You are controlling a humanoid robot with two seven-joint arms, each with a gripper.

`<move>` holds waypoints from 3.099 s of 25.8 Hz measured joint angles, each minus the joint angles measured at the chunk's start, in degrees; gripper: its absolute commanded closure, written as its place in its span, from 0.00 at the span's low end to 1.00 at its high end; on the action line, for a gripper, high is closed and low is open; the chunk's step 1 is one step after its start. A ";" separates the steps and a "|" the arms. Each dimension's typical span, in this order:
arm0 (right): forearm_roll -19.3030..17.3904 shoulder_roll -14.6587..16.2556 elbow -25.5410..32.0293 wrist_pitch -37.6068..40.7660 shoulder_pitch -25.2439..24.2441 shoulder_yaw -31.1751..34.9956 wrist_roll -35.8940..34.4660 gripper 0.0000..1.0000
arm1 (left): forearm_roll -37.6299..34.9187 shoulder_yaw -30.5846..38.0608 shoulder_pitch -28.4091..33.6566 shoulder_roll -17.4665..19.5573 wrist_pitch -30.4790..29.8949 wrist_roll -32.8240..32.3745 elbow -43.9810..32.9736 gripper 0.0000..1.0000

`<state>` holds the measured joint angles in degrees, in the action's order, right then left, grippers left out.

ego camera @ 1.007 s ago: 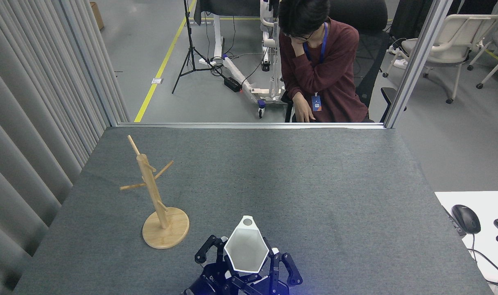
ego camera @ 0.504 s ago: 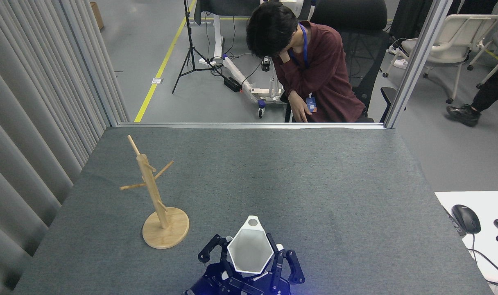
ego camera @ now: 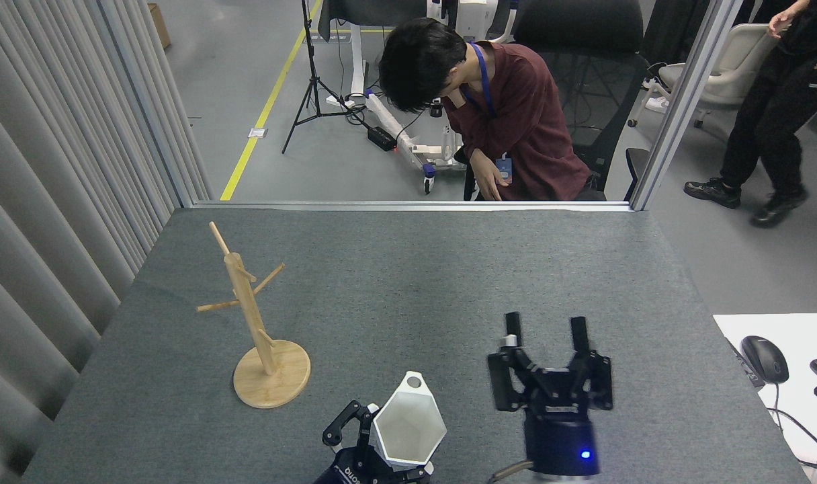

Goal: Hang cup on storage rack

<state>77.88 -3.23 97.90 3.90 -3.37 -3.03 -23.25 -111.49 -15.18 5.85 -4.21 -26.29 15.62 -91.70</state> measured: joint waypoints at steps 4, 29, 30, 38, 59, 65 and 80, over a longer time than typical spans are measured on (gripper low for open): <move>2.31 7.97 -4.28 2.63 -4.67 8.64 3.20 0.00 | 0.17 4.92 0.75 0.14 0.04 0.03 -0.40 0.58; 5.26 14.93 -6.83 7.62 -17.82 14.08 -0.13 0.00 | -23.48 43.25 -8.77 -1.36 10.79 3.96 -2.83 0.59; 5.26 14.94 -6.91 7.62 -17.88 14.09 -0.12 0.00 | -23.78 42.79 -8.91 -1.43 10.62 3.98 -3.02 0.59; 5.26 15.01 -7.96 7.69 -17.66 13.95 -0.12 0.00 | -25.15 34.65 -8.15 -1.11 9.82 4.25 -3.41 0.59; 5.26 14.98 -8.43 7.71 -17.23 13.85 -0.17 0.00 | -28.37 32.36 -10.57 -0.84 8.89 4.37 -1.18 0.58; 5.26 15.10 -8.43 7.71 -17.04 13.84 -0.20 0.00 | -26.54 34.45 -9.09 -0.56 8.34 5.01 -2.35 0.58; 5.19 15.42 -8.43 7.71 -16.86 13.99 -0.17 0.00 | -27.24 36.50 -12.83 0.08 9.68 5.71 5.13 0.58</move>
<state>83.07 12.19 89.47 11.61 -20.23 10.96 -23.42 -138.73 21.32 -6.98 -4.14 -16.61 21.34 -86.58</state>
